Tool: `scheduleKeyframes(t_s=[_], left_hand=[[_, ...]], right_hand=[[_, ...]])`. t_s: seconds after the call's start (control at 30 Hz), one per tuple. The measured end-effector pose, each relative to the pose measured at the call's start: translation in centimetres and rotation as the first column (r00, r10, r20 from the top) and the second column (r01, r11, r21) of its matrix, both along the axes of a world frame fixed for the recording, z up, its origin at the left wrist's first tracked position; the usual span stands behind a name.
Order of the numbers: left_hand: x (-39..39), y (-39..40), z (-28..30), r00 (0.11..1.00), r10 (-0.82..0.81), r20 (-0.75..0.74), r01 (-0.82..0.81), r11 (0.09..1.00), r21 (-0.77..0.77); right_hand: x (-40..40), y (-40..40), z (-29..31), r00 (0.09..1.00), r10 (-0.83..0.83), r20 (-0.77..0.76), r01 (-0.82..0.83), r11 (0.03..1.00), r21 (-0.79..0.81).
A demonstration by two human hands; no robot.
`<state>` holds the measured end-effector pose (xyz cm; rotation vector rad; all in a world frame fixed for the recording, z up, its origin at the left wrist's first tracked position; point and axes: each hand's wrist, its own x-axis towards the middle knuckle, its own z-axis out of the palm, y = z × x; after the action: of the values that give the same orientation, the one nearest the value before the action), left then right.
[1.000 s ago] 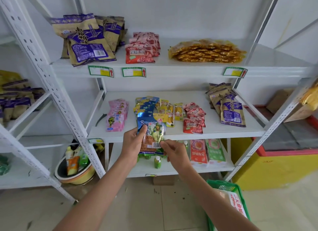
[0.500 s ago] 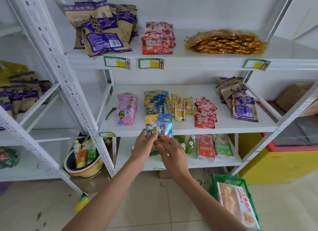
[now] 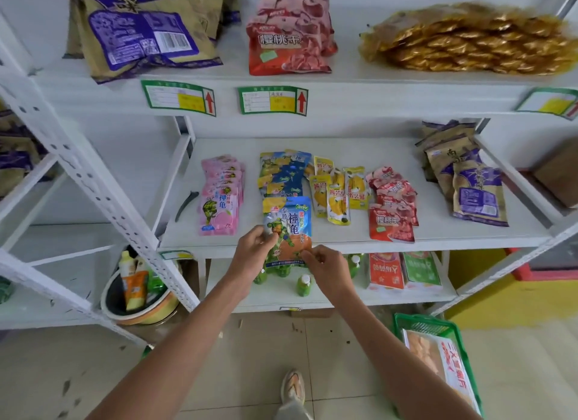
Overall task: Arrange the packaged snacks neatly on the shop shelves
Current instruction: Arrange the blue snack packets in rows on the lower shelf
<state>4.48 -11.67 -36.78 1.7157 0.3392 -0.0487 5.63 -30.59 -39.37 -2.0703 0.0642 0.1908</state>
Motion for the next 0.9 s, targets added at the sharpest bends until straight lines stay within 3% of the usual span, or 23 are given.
scheduleKeyframes(t_s=[0.17,0.4,0.6,0.8,0.9], left_hand=[[6.0,1.5,-3.2,0.997,-0.077,0.022,0.068,0.958,0.277],[9.7,1.8,-7.1,0.994,-0.113,0.007,0.081,0.748,0.659],[10.3,1.3,-8.5,0.997,-0.042,0.061,-0.016,0.677,0.736],[9.7,0.8,-9.0,0.993,0.004,0.119,-0.089,0.68,0.728],[9.9,0.6,-9.0,0.99,-0.053,0.128,-0.071,0.595,0.8]], right_hand=[[7.5,0.7,-2.4,0.998,0.041,-0.046,-0.048,0.986,-0.157],[14.1,1.7,-4.5,0.987,0.125,-0.098,-0.155,0.889,-0.43],[18.3,1.2,-2.9,0.943,0.218,-0.253,-0.319,0.811,-0.491],[30.2,3.2,1.2,0.999,-0.019,0.032,0.031,0.911,-0.412],[36.3,5.5,0.0,0.999,-0.034,-0.028,0.02,0.918,-0.396]])
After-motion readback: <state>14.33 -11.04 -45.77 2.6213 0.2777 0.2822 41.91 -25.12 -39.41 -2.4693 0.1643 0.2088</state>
